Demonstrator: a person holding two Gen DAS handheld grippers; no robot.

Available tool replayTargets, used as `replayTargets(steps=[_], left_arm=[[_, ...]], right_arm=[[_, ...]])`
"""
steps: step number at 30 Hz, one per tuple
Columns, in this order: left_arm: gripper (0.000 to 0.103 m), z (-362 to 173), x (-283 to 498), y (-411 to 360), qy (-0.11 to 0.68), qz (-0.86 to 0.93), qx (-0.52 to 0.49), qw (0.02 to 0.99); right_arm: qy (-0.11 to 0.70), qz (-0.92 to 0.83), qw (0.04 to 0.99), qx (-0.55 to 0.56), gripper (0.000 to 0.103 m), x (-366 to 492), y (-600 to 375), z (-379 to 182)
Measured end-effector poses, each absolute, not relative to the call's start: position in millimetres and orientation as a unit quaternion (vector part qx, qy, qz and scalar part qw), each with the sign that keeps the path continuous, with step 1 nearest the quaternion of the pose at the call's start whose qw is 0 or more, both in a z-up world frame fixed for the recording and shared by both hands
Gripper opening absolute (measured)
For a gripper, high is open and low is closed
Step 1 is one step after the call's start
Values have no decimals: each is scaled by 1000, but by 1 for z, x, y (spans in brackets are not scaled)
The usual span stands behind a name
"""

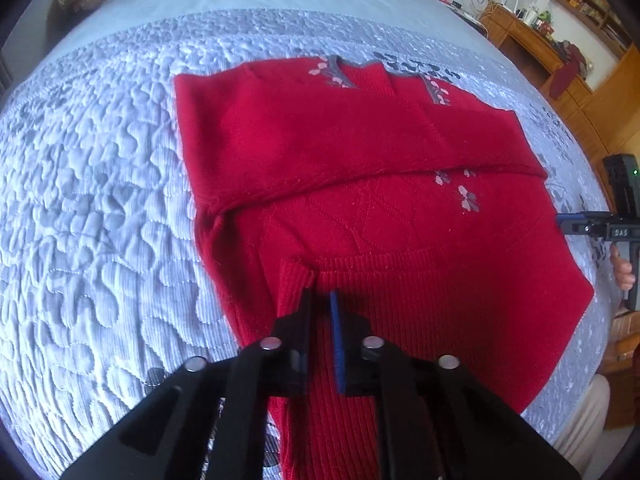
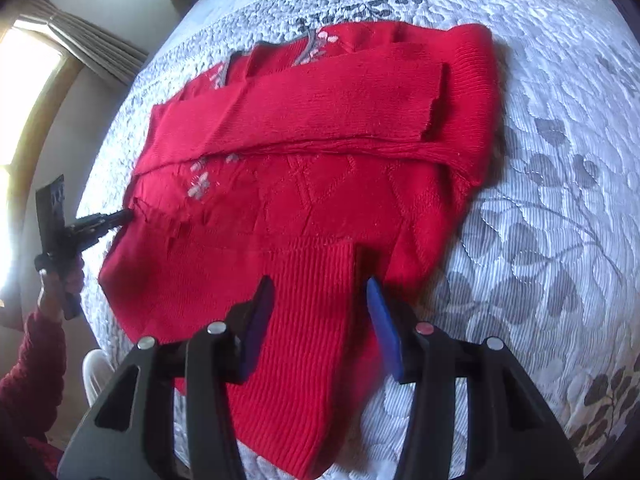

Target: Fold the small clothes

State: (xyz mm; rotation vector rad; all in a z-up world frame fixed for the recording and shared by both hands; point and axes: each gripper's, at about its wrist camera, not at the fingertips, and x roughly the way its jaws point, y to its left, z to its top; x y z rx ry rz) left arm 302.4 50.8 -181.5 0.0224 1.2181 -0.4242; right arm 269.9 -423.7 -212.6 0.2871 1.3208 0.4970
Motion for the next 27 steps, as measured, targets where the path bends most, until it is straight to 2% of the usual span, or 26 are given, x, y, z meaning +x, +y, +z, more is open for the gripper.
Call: replayTargets(steps=[6, 7, 9, 10, 11, 15, 20, 27], left_arm=[[28, -185, 302, 38, 567, -202, 32, 798], [27, -186, 302, 38, 568, -202, 32, 797], [4, -189, 302, 38, 571, -197, 30, 796], [4, -191, 303, 38, 574, -192, 27, 795], [2, -191, 303, 39, 573, -190, 20, 797], [2, -174, 292, 48, 549, -181, -4, 816], [2, -126, 279, 54, 495, -187, -18, 849], [2, -74, 331, 56, 440, -162, -54, 882]], right_arm=[[607, 221, 753, 130, 49, 272, -423, -218], [609, 223, 751, 127, 44, 271, -422, -219], [613, 226, 748, 115, 19, 268, -419, -220], [612, 228, 749, 114, 7, 266, -418, -218], [612, 228, 749, 114, 4, 266, -418, -218], [570, 248, 771, 138, 4, 254, -424, -188], [524, 268, 791, 168, 4, 246, -437, -151], [474, 244, 829, 168, 4, 287, -457, -89]])
